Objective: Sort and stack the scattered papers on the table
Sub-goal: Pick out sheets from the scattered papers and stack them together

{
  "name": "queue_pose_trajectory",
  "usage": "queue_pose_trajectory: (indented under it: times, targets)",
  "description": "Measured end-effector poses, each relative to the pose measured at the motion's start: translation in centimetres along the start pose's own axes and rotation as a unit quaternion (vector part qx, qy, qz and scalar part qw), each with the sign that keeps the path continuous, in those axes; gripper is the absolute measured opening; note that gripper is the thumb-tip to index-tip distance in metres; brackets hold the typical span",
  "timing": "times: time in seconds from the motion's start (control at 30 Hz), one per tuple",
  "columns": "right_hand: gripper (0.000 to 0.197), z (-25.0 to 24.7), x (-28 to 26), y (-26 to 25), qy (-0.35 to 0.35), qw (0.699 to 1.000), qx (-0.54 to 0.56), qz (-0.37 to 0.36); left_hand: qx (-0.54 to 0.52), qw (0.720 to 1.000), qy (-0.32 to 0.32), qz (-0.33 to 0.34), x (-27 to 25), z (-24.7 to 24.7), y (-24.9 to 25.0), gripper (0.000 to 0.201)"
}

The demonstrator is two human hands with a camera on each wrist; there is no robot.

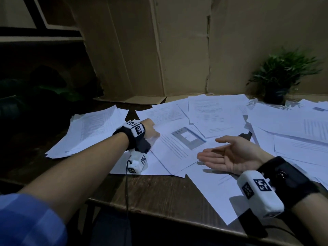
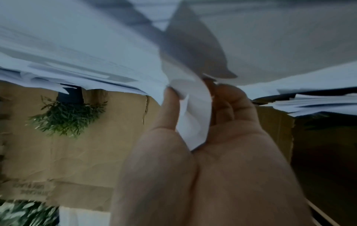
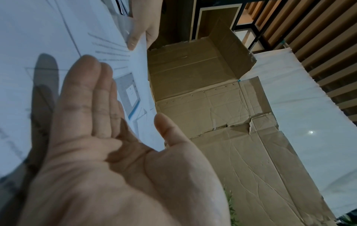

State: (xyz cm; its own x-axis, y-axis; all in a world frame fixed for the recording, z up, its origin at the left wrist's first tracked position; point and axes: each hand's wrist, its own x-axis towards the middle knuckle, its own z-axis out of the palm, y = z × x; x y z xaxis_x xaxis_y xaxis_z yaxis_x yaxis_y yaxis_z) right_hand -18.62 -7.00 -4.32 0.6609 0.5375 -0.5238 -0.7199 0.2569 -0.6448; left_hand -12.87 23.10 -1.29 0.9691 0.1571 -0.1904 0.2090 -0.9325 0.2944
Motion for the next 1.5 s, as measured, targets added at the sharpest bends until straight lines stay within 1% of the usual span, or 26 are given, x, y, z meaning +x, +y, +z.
queue_pose_trajectory:
  times: [0.1,0.13,0.17,0.2,0.23,0.27,0.3,0.33,0.4,0.43,0.47,0.5,0.53,0.57,0.63,0.7,0.77,0.83,0.93,1.0,1.07,1.2,1.27,1.33,1.43,1.5]
  targets:
    - [0.059,0.1,-0.1,0.0,0.006,1.000,-0.009,-0.002,-0.025,0.999,0.027,0.001,-1.4,-1.6,-0.3,0.036]
    - [0.059,0.2,-0.2,0.0,0.010,1.000,-0.012,-0.005,-0.035,0.998,0.051,-0.006,-2.0,-2.5,-0.5,0.024]
    - [0.058,0.2,-0.2,-0.1,0.012,1.000,-0.014,-0.008,-0.053,0.994,0.096,-0.015,-2.5,-3.6,-1.1,0.012]
    - [0.057,0.2,-0.2,-0.1,0.014,1.000,-0.017,-0.011,-0.075,0.984,0.159,-0.031,-2.9,-4.6,-1.8,0.012]
    - [0.056,0.2,-0.2,-0.1,0.015,1.000,-0.018,-0.013,-0.099,0.968,0.227,-0.048,-3.3,-5.7,-2.6,0.011]
    - [0.055,0.1,-0.1,-0.1,0.018,0.999,-0.024,-0.015,-0.131,0.946,0.289,-0.063,-3.7,-6.6,-3.4,0.017]
    - [0.055,0.1,-0.2,0.0,0.019,0.999,-0.031,-0.017,-0.187,0.922,0.333,-0.066,-4.2,-7.1,-4.1,0.022]
    - [0.055,0.1,-0.2,0.0,0.020,0.999,-0.041,-0.020,-0.261,0.897,0.353,-0.055,-5.0,-7.3,-4.3,0.024]
    - [0.062,0.4,-0.4,0.0,0.016,0.997,-0.063,-0.033,-0.407,0.853,0.326,-0.016,-6.6,-6.7,-3.9,0.020]
    - [0.071,0.5,-0.4,0.1,0.005,0.997,-0.072,-0.040,-0.457,0.840,0.293,-0.004,-7.5,-5.9,-3.4,0.016]
    - [0.083,0.5,-0.5,0.2,-0.005,0.996,-0.081,-0.048,-0.490,0.834,0.253,0.006,-8.4,-5.0,-2.7,0.012]
    - [0.092,0.6,-0.5,0.2,-0.018,0.994,-0.085,-0.060,-0.502,0.838,0.213,0.014,-9.2,-4.0,-1.9,0.009]
    - [0.095,0.6,-0.6,0.3,-0.027,0.993,-0.086,-0.077,-0.501,0.847,0.177,0.019,-9.9,-3.0,-1.3,0.007]
    - [0.092,1.0,-0.9,0.3,-0.035,0.991,-0.086,-0.094,-0.496,0.856,0.143,0.022,-10.5,-2.1,-0.7,0.008]
    - [0.071,1.4,-1.2,0.4,-0.028,0.989,-0.074,-0.127,-0.484,0.872,0.066,0.035,-11.4,-0.3,0.2,0.020]
    - [0.048,1.5,-1.1,0.3,0.003,0.989,-0.057,-0.140,-0.479,0.875,-0.025,0.060,-12.1,1.0,0.8,0.029]
    - [0.037,1.2,-1.0,0.3,0.050,0.984,-0.070,-0.155,-0.438,0.891,-0.091,0.076,-12.8,1.9,1.4,0.030]
    - [0.032,0.7,-1.0,0.2,0.100,0.976,-0.101,-0.165,-0.394,0.914,-0.082,0.062,-12.8,2.0,1.2,0.032]
    - [0.029,-0.2,-0.6,0.0,0.161,0.966,-0.125,-0.161,-0.335,0.942,-0.017,0.007,-11.9,1.5,-0.4,0.036]
    - [0.029,-0.5,-0.2,-0.1,0.187,0.959,-0.134,-0.166,-0.255,0.966,0.013,-0.024,-11.2,0.9,-2.1,0.038]
    - [0.033,-1.0,0.2,0.0,0.209,0.952,-0.149,-0.164,-0.182,0.981,0.039,-0.058,-10.5,0.4,-3.5,0.042]
    - [0.043,-1.4,0.5,-0.3,0.236,0.946,-0.152,-0.164,-0.113,0.988,0.037,-0.103,-10.0,-0.2,-4.8,0.048]
    - [0.034,-0.9,-0.2,-0.4,0.252,0.939,-0.155,-0.175,-0.112,0.986,0.030,-0.122,-9.7,-0.6,-5.0,0.038]
    - [0.025,-0.7,-0.8,-0.5,0.240,0.943,-0.154,-0.171,-0.132,0.981,0.029,-0.138,-9.6,-1.1,-5.1,0.031]
    - [0.017,-0.7,-0.7,-0.5,0.254,0.937,-0.172,-0.166,-0.160,0.976,0.025,-0.149,-9.5,-2.1,-5.5,0.057]
    - [0.029,-1.3,0.1,-0.7,0.267,0.932,-0.178,-0.171,-0.162,0.974,0.015,-0.157,-9.6,-2.2,-5.5,0.056]
